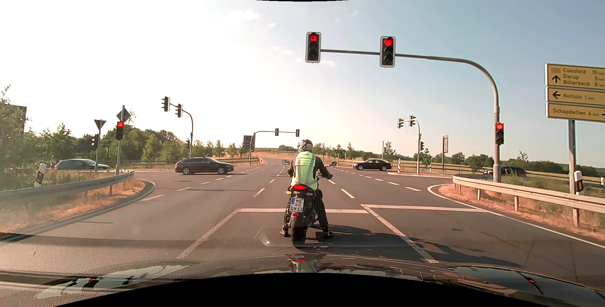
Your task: Follow the waypoints while adhering to traffic rules and regulations
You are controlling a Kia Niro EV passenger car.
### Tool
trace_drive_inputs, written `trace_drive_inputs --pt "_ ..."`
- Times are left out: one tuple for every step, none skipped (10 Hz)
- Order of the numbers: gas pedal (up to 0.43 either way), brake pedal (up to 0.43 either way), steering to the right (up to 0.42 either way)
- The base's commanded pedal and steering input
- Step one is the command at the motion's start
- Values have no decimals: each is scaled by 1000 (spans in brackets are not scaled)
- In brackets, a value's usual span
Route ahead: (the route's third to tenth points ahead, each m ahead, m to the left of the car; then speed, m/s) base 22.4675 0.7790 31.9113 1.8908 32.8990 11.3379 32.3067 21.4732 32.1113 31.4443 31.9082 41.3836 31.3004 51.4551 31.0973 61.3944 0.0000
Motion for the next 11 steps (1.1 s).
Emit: trace_drive_inputs --pt "0 0 -15" --pt "0 0 -15" --pt "0 0 -15" --pt "0 0 -15" --pt "0 0 -15" --pt "0 0 -15" --pt "0 0 -15" --pt "0 0 -15" --pt "0 0 -15" --pt "0 0 -15" --pt "0 0 -15"
